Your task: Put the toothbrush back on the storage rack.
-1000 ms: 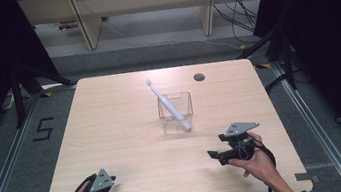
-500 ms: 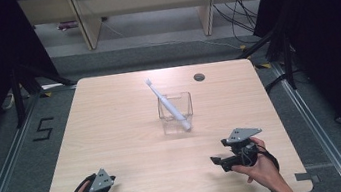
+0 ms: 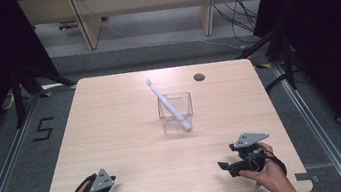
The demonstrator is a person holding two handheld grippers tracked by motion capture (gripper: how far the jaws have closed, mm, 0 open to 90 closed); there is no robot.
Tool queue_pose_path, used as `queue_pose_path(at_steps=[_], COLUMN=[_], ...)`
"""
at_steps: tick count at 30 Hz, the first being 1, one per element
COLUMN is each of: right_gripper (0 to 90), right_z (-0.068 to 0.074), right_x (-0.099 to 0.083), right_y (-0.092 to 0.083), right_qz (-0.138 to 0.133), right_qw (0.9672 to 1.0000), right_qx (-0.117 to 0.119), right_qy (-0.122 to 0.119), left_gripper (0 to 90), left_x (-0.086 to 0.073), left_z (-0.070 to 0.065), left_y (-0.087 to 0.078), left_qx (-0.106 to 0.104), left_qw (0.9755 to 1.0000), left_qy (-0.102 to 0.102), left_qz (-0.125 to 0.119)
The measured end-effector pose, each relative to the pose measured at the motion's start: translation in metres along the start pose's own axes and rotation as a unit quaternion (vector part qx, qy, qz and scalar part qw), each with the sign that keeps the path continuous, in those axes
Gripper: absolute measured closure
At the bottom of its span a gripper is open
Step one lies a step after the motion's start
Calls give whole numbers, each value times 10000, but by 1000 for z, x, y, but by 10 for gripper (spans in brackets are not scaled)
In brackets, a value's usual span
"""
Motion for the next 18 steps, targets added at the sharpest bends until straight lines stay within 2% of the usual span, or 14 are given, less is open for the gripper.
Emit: queue_pose_path(at_steps=[1, 2, 3, 4, 5, 6, 7, 8, 10, 12, 13, 15, 17, 18], right_gripper=[215, 213, 211, 211, 210, 210, 210, 208, 205, 202, 202, 202, 207, 208], right_z=[1, 1, 2, 0, 2, -2, 0, 0, 0, 0, 1, 1, 4, 3], right_x=[-1, -3, -4, -5, -6, -6, -8, -8, -9, -11, -12, -12, -14, -15], right_y=[0, 1, 0, 1, -1, 1, -2, -1, -4, -5, -6, -6, -9, -9], right_qz=[14, 23, 62, 24, 76, -53, 50, -23, -15, -14, 10, -73, 7, 15], right_qw=[10000, 10000, 10000, 10000, 9999, 9999, 10000, 9999, 10000, 10000, 10000, 10000, 9998, 9999], right_qx=[-15, 28, 2, -22, -3, -64, -40, 26, -70, -75, -86, -38, -98, -69], right_qy=[72, 25, 74, -35, 93, -85, 36, -96, -31, -63, 12, -49, 166, 142], left_gripper=[153, 153, 153, 153, 153, 153, 153, 153, 153, 153, 153, 153, 153, 153], left_x=[0, 0, 0, 0, 0, 0, 0, 0, 0, 0, 0, 0, 0, 0], left_z=[-1, -1, -1, -1, -1, -1, 0, 0, 0, -1, -1, -1, 0, 0], left_y=[0, 0, -1, 0, 0, 0, 0, 0, 0, 0, 0, 0, 0, -1], left_qx=[-26, -19, -22, -18, -23, -20, 3, 0, -6, -21, -20, -25, 1, 11], left_qw=[10000, 10000, 10000, 10000, 10000, 10000, 10000, 10000, 10000, 10000, 10000, 10000, 10000, 10000], left_qy=[-55, -75, -41, -49, -49, -68, 0, -5, -21, -66, -69, -30, -28, -3], left_qz=[-4, -27, -27, -32, -29, -35, 0, 1, -7, -20, -21, -15, -15, 3])
Point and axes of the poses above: each handheld gripper's, and its own axes: y roughly forward along the jaws, x roughly out of its top, z roughly to its left, the point moved 9 cm from there along y, roughly forward along the jaws, and after that the axes turned 6 degrees about -y, right-handed, at the moved point
